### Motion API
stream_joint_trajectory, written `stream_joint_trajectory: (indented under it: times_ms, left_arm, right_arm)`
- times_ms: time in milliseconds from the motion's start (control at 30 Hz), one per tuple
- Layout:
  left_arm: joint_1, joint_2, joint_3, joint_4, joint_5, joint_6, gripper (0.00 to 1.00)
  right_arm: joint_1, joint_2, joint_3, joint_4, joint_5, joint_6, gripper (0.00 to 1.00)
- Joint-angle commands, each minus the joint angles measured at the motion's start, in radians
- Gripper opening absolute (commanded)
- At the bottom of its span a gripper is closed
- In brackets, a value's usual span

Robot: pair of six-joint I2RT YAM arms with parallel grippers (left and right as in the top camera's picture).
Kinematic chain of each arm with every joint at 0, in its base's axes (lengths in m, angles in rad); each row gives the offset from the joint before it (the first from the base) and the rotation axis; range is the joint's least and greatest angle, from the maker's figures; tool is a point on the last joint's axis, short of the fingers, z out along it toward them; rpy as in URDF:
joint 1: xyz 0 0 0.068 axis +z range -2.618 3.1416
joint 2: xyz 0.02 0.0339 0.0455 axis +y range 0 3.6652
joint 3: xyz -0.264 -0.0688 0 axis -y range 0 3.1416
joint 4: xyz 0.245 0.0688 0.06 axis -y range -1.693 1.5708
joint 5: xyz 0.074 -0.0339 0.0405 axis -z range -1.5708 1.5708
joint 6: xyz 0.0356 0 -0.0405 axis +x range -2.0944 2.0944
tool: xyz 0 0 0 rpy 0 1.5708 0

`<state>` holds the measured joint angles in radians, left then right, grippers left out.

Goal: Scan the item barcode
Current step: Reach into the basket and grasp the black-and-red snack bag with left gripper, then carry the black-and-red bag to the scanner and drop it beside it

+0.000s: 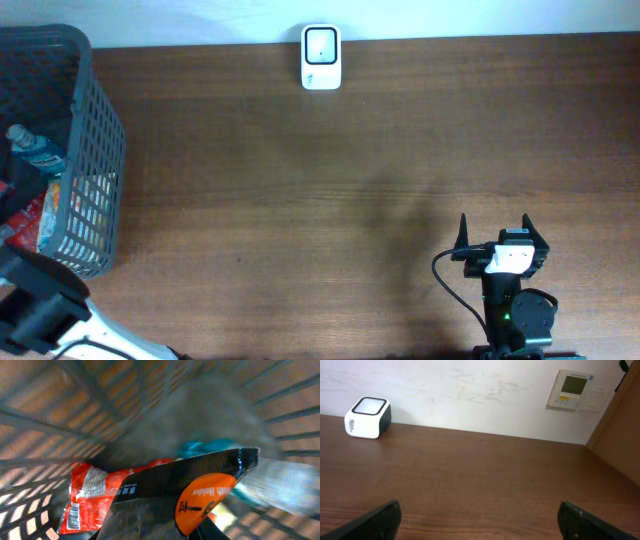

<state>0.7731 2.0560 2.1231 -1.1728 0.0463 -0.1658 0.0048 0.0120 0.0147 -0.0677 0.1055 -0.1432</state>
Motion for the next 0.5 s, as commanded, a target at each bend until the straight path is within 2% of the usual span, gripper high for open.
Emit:
stream_joint_trajectory:
  times_ms: [0,233,300,467]
  left_arm:
    - [0.004,-0.121,0.059,0.023,0.142,-0.002,0.01]
    - [0.0,-0.233,0.068,0.097,0.523,-0.01,0.01]
    - [-0.019,-0.258,0.068,0.118,0.63,-0.071,0.0]
    - [-0.151,-0.272,0.068,0.124,0.738,-0.146,0.0]
  right_arm:
    - [0.008,-0.006,-0.009,-0.003,0.011,-0.006,0.98]
    - [0.008,-0.006,-0.009,-0.003,0.011,-0.006,0.98]
    - [0.008,-0.006,-0.009,-0.003,0.011,-0.006,0.98]
    - [0.008,-0.006,-0.009,-0.003,0.011,-0.006,0.98]
